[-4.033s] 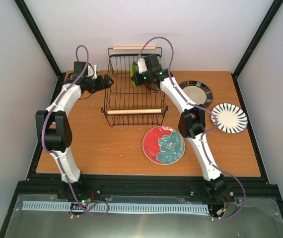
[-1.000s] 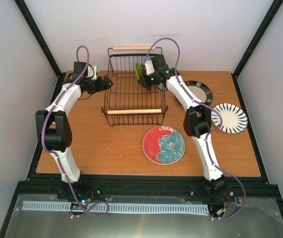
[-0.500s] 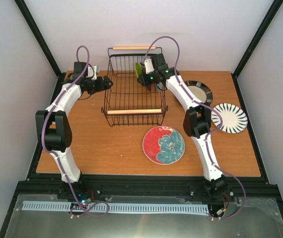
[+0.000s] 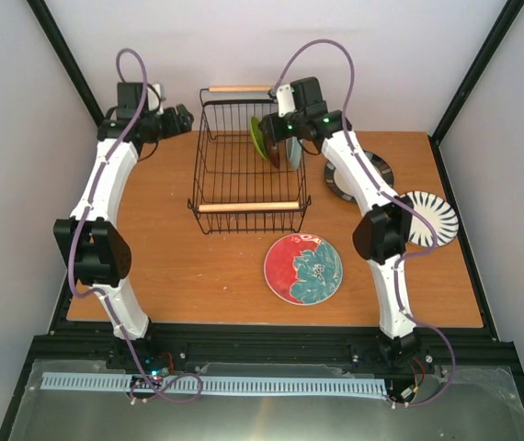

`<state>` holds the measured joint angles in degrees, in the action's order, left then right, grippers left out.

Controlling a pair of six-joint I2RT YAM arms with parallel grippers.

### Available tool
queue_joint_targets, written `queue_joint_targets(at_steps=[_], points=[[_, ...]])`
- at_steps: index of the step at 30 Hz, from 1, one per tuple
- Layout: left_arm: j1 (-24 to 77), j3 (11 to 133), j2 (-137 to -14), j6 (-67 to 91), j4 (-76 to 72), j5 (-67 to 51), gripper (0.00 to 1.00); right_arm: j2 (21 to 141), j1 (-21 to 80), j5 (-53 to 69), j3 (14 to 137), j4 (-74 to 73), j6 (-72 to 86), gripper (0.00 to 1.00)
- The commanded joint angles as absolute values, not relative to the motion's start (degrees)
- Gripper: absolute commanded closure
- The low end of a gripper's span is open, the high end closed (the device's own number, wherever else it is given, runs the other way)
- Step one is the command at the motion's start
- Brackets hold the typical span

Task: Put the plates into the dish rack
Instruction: Pick up the plate from the dish rack.

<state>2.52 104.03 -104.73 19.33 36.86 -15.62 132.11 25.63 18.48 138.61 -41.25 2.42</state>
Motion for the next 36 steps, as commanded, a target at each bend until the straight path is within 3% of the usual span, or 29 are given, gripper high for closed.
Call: queue_joint_targets(at_steps=[1, 5, 9, 14, 19, 29, 36], points=[[3.6, 116.9, -105.6, 21.7, 41.3, -13.0, 0.16, 122.8, 25.2, 12.4, 134.5, -41.9, 1.9, 0.54], [8.3, 128.0, -113.2, 23.6, 43.7, -13.2, 0.16, 111.9, 23.8, 6.3, 121.1, -38.6, 2.1, 0.43], [13.4, 136.9, -123.6, 26.0, 46.9, -13.2, 0.16, 103.8, 21.0, 3.6, 111.4, -37.0, 4.0, 0.41], [15.1, 137.7, -129.5, 29.7, 45.5, -14.4, 0.21, 100.1, 19.0, 2.0, 108.2, -42.1, 3.6, 0.40], [16.7, 140.6, -132.9, 28.2, 45.0, -11.9, 0.21, 93.5, 16.3, 4.1, 97.7, -38.2, 5.2, 0.39], [17.0, 143.4, -134.3, 26.1, 45.4, -12.1, 0.18, 99.9, 15.3, 14.9, 104.5, -55.6, 15.3, 0.47], [17.0, 140.3, -131.7, 23.3, 43.4, -9.6, 0.13, 103.9, 15.3, 19.9, 103.7, -56.4, 21.3, 0.52]])
